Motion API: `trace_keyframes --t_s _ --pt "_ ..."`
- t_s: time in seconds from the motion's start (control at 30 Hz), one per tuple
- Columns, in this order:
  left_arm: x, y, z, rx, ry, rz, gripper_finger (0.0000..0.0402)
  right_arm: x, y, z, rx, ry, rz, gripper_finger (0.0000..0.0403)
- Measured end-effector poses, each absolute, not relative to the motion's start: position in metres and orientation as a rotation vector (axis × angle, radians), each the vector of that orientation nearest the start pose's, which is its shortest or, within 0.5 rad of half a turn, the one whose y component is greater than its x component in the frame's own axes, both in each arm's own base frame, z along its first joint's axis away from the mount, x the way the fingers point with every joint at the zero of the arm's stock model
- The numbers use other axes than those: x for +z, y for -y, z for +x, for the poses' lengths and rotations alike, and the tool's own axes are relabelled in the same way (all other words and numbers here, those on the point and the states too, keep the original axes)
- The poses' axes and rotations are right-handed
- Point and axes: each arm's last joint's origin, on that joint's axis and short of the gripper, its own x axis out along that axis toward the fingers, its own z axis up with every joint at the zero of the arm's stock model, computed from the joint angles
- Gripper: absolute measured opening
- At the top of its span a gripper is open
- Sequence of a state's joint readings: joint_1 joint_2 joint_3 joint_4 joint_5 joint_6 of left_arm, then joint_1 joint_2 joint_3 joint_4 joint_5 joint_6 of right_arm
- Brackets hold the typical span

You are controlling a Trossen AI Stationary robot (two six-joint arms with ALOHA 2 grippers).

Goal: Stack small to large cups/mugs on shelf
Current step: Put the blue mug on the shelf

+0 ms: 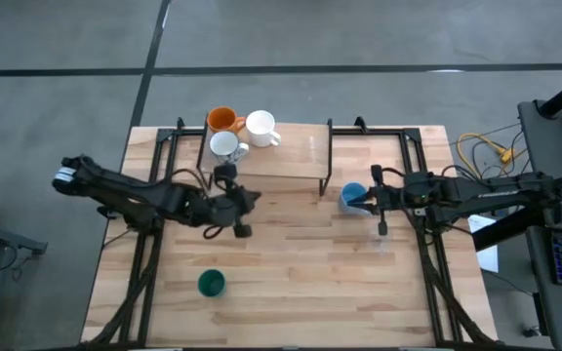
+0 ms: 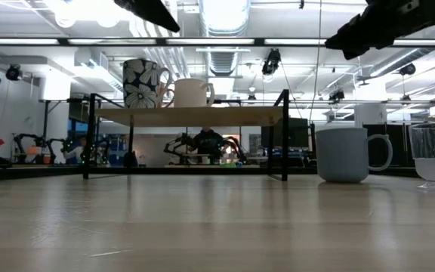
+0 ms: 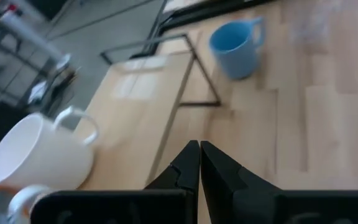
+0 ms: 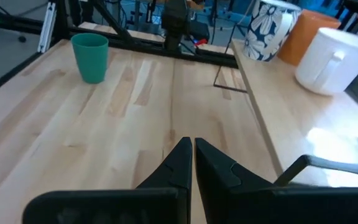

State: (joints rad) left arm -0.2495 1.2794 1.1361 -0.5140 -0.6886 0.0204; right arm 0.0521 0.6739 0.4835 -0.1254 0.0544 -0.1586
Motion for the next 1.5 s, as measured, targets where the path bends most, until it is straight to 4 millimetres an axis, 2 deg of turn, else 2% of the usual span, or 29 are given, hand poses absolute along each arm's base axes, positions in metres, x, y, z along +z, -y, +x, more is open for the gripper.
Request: trace_keyframes --t_s 0.3,0.57,0.77,0.93,1.13,1.37,1.5 --pt "0.311 0.055 0.241 0.265 -0.418 0.345 0.0 0.246 -0.007 0.163 -0.016 -0.35 0.067 0.0012" --pt "0.311 0.047 0.21 0.261 -0.219 0.409 0.0 0.256 -0.008 0.173 -0.072 -0.481 0.289 0.0012" --pt "0.302 0.04 0.189 0.303 -0.129 0.404 0.0 0.271 -0.009 0.18 -0.151 -0.641 0.452 0.0012" --pt "0.287 0.036 0.176 0.317 -0.064 0.397 0.0 0.287 -0.01 0.182 -0.19 -0.767 0.584 0.0012" --pt "0.287 0.032 0.163 0.333 0.001 0.412 0.0 0.31 -0.013 0.188 -0.253 -0.844 0.671 0.0012" --pt "0.29 0.029 0.154 0.338 0.023 0.402 0.0 0.333 -0.016 0.208 -0.278 -0.881 0.689 0.0012" --pt "0.29 0.028 0.15 0.336 0.016 0.405 0.0 0.339 -0.021 0.22 -0.286 -0.928 0.674 0.0012"
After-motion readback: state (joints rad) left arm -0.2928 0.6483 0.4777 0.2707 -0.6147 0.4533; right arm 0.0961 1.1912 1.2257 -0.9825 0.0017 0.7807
